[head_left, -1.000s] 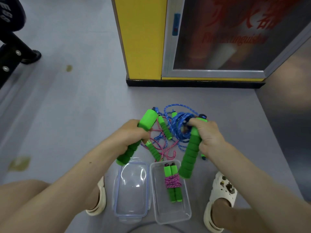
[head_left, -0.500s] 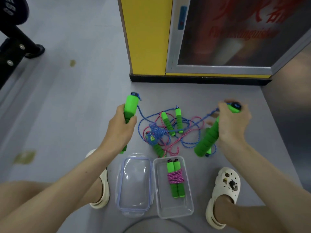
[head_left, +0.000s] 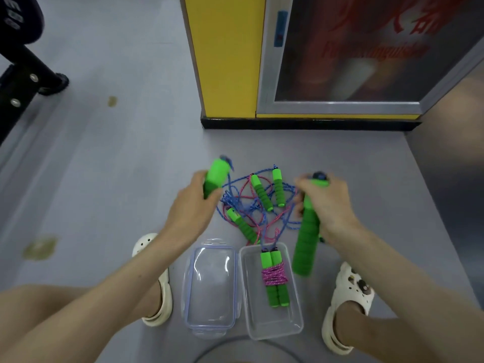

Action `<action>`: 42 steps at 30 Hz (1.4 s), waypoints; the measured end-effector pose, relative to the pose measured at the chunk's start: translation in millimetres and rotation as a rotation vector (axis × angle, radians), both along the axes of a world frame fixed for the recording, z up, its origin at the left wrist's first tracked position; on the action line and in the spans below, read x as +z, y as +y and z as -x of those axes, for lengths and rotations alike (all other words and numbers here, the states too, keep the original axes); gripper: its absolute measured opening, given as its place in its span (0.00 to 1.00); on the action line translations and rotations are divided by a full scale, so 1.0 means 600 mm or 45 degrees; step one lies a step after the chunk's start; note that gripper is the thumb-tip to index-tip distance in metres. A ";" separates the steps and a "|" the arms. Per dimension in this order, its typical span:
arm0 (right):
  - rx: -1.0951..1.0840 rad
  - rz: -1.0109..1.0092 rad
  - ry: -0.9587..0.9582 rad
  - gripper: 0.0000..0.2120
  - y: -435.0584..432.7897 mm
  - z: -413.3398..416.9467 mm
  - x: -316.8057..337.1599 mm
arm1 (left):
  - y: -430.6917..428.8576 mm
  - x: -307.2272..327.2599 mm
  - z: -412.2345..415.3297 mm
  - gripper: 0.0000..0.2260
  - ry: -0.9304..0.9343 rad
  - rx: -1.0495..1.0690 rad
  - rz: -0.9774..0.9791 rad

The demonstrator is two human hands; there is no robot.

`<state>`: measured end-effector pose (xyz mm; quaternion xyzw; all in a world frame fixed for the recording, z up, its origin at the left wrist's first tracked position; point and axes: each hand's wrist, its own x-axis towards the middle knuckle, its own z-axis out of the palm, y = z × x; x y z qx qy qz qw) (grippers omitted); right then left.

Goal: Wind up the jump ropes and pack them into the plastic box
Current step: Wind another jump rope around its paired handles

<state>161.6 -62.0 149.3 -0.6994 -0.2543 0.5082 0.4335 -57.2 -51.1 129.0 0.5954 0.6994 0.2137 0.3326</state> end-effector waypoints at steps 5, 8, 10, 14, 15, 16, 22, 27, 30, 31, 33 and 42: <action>0.182 0.557 0.355 0.07 -0.018 0.003 -0.023 | -0.029 -0.015 -0.021 0.12 0.089 -0.152 0.567; 0.140 0.462 0.599 0.05 -0.016 0.024 -0.037 | -0.036 -0.011 -0.036 0.15 0.233 -0.268 0.111; -0.008 0.213 0.545 0.03 0.010 0.004 -0.034 | -0.021 0.000 -0.040 0.14 0.047 -0.255 -0.124; 0.211 0.682 0.607 0.06 -0.014 -0.001 -0.047 | -0.028 -0.016 -0.050 0.02 -0.082 -0.175 0.559; 0.247 0.707 0.628 0.05 -0.023 0.008 -0.049 | -0.031 -0.019 -0.052 0.01 -0.146 -0.152 0.624; 0.264 0.673 0.640 0.04 -0.025 0.015 -0.048 | -0.030 -0.020 -0.054 0.01 -0.222 -0.135 0.633; 0.105 0.135 0.511 0.08 -0.001 0.015 -0.035 | -0.038 0.004 -0.070 0.11 -0.819 -0.151 0.702; 0.061 0.033 0.555 0.13 -0.003 0.037 -0.044 | -0.050 -0.007 -0.078 0.19 -0.961 -0.191 0.644; 0.003 -0.017 0.881 0.07 0.006 0.030 -0.039 | -0.035 -0.008 -0.073 0.18 -0.998 -0.118 0.601; 0.006 -0.024 0.928 0.08 0.008 0.027 -0.039 | -0.031 -0.007 -0.073 0.18 -1.035 -0.087 0.617; 0.042 -0.033 0.889 0.08 0.009 0.024 -0.041 | -0.029 -0.004 -0.072 0.17 -1.086 -0.068 0.640; -0.066 0.057 0.612 0.11 0.017 0.033 -0.046 | -0.035 -0.012 -0.076 0.20 -1.026 -0.204 0.645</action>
